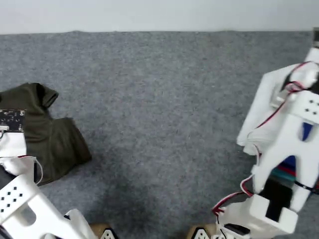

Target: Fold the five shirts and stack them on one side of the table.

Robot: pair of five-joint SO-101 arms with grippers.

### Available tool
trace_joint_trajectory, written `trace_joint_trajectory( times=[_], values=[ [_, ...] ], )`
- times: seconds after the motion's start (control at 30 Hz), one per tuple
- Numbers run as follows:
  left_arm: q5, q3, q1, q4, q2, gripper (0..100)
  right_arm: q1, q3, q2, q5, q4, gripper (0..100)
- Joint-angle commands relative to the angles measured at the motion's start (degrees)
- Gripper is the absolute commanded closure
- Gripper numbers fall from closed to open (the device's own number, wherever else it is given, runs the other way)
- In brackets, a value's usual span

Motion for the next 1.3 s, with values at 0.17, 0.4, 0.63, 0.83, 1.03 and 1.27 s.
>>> trace_joint_trajectory(
  times=[0.17,0.4,0.63,0.83,1.03,1.27],
  values=[
    [-0.26,-1.98,0.44,-1.41,-0.7,98,7.43,-3.16,3.82,5.19,-5.76,99.1],
    [-0.26,-1.98,0.44,-1.41,-0.7,98,12.97,-3.16,12.0,10.99,-12.0,99.1],
    [-0.26,-1.89,0.44,-1.23,-0.7,98,17.1,-3.43,19.3,27.43,-16.57,89.1],
    [-0.26,-1.89,0.44,-1.05,-0.7,98,18.42,-9.14,13.32,22.95,-10.24,69.5],
    [-0.26,-1.89,0.44,-0.18,-0.7,98,17.01,-10.81,8.84,22.51,-8.13,73.6],
    [-0.26,-1.89,0.44,0.97,-0.88,98,11.38,-10.55,10.51,22.51,3.74,95.3]
  ],
)
